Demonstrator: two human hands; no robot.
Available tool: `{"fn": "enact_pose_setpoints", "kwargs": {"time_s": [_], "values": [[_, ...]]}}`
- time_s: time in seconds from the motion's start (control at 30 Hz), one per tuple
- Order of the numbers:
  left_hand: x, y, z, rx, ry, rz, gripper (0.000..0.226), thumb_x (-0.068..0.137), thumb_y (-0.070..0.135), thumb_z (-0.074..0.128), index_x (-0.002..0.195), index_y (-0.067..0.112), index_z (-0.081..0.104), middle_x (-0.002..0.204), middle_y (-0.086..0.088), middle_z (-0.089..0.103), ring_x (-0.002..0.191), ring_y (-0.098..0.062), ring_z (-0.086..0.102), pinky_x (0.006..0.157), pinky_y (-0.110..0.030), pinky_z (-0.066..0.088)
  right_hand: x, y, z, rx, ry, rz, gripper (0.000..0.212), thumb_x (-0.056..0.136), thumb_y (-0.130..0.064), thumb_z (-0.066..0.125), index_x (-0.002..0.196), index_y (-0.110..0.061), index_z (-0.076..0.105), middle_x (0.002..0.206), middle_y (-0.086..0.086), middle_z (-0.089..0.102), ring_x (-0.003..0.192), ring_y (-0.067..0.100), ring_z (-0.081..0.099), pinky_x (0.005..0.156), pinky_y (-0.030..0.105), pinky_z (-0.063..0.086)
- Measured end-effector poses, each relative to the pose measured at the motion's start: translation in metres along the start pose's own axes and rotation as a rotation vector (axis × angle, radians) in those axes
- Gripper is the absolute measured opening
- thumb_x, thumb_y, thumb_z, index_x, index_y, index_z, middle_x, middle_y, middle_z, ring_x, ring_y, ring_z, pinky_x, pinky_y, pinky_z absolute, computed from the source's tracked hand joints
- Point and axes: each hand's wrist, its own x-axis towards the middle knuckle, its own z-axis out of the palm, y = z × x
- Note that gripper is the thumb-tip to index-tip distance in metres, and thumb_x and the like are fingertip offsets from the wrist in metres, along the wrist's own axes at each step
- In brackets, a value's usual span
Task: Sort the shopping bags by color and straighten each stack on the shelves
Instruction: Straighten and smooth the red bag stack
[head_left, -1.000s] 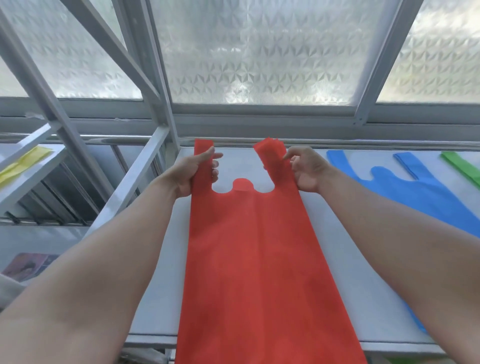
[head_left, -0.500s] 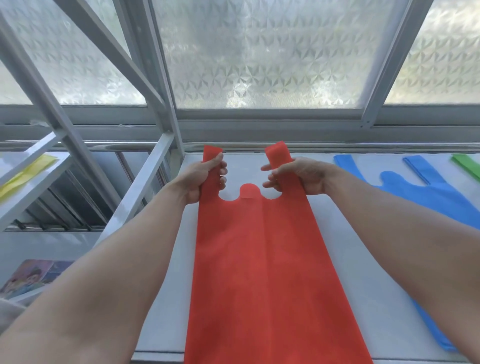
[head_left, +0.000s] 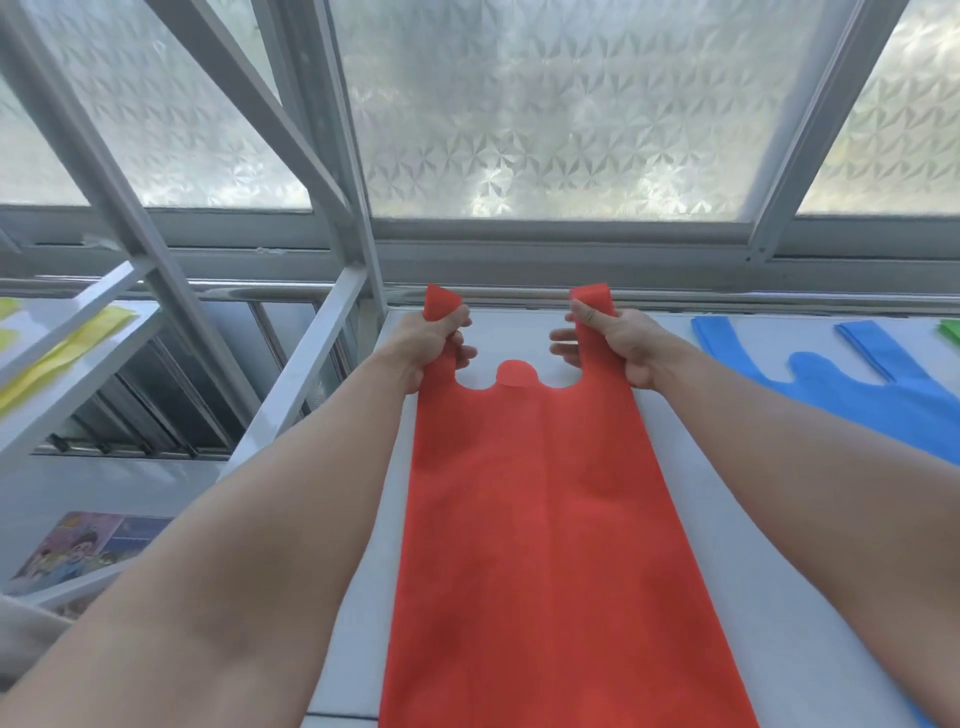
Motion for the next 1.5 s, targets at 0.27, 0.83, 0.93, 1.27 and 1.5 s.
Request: {"fn": "enact_pose_setpoints", "kwargs": {"time_s": [0.27,0.83,0.93,1.27,1.5], "values": [[-0.012,-0.005,-0.017,0.103,0.071,-0.182,0.040,0.088,0.036,0.082,0.115,0.008,0.072,0.097,-0.006,0.077,0.082,-0.019,0.074,0.071,-0.031,0.058,-0.021,0.007,-0.028,-0.042,0.099,0.147,0.035,0.095,-0.025,0.074,0.120,-0.001,0.069,0.110,0.014,0.076,0.086,0.021,0.074,0.067,0.029,0.060],[-0.257,-0.067,-0.027,0.290,0.183,-0.484,0.030,0.097,0.026,0.071,0.115,0.002,0.072,0.105,-0.011,0.077,0.091,-0.026,0.074,0.071,-0.037,0.063,-0.236,0.047,-0.022,-0.542,0.091,0.349,0.018,0.092,-0.014,0.068,0.098,0.002,0.073,0.094,0.023,0.077,0.072,0.026,0.076,0.069,0.039,0.066],[-0.274,-0.077,-0.019,0.314,0.248,-0.445,0.021,0.099,0.021,0.069,0.107,0.002,0.072,0.103,-0.014,0.077,0.092,-0.030,0.076,0.079,-0.044,0.065,-0.262,0.056,-0.018,-0.609,0.046,0.376,0.016,0.093,-0.013,0.068,0.099,0.001,0.072,0.095,0.021,0.077,0.069,0.022,0.074,0.057,0.028,0.060],[-0.249,-0.080,-0.006,0.496,0.456,-0.253,0.028,0.090,0.026,0.069,0.085,0.000,0.075,0.092,-0.019,0.076,0.093,-0.035,0.073,0.086,-0.046,0.058,-0.244,0.070,-0.006,-0.761,0.237,0.201,0.023,0.086,-0.023,0.068,0.086,-0.001,0.075,0.089,0.018,0.077,0.072,0.025,0.066,0.069,0.034,0.052],[-0.260,-0.084,0.001,0.562,0.557,-0.155,0.024,0.101,0.032,0.063,0.099,0.010,0.073,0.098,-0.007,0.071,0.098,-0.027,0.064,0.080,-0.032,0.042,-0.248,0.068,0.004,-0.809,0.257,0.165,0.022,0.087,-0.027,0.065,0.086,-0.007,0.075,0.085,0.009,0.075,0.084,0.026,0.071,0.079,0.039,0.057]]}}
